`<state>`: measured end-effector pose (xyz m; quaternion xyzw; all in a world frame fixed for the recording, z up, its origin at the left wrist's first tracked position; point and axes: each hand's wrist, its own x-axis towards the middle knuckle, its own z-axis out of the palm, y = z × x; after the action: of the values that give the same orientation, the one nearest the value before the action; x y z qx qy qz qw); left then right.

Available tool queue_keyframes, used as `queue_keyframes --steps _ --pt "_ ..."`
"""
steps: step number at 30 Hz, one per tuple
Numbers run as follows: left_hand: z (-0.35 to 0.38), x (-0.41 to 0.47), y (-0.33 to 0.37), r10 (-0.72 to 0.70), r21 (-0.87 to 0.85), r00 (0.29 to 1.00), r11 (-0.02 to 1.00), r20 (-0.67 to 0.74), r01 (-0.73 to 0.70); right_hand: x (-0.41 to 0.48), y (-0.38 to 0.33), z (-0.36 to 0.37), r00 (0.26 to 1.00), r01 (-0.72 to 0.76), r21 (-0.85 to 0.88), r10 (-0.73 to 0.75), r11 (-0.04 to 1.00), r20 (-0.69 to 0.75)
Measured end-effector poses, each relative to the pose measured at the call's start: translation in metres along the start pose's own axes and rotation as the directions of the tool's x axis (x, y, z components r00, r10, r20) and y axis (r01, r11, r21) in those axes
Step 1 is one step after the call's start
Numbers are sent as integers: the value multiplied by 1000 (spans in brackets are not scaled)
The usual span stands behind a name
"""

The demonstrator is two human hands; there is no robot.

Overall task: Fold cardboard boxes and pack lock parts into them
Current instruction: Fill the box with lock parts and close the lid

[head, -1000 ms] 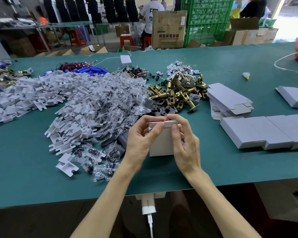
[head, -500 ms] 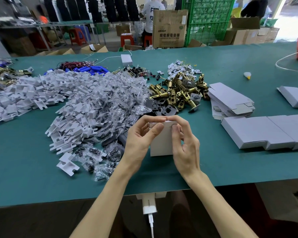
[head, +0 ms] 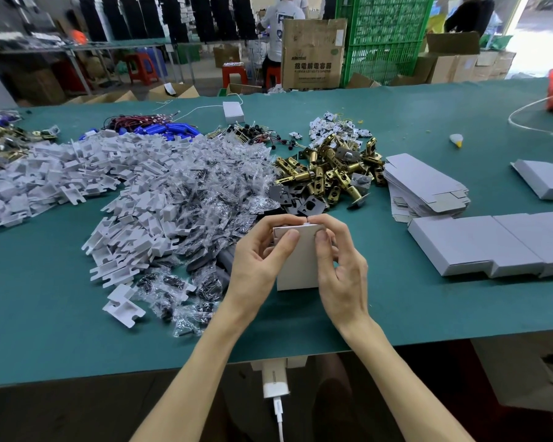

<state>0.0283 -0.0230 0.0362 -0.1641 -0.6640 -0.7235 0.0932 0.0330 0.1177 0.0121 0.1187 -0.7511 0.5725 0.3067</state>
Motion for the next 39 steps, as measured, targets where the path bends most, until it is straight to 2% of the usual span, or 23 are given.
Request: queue_keyframes --steps 15,21,33,39 --pt "19 -4 -3 -8 -61 999 998 -50 5 0 6 2 1000 -31 -65 30 997 -8" --pt "20 -4 -2 -15 -36 998 999 -56 13 0 7 2 999 -34 -57 34 998 -6" --pt "20 -5 -2 58 -20 998 998 -35 -59 -2 3 2 999 26 -36 -27 999 -27" --pt "20 -8 -3 25 -55 997 998 -67 -28 -3 3 3 999 27 -12 -28 1000 -37"
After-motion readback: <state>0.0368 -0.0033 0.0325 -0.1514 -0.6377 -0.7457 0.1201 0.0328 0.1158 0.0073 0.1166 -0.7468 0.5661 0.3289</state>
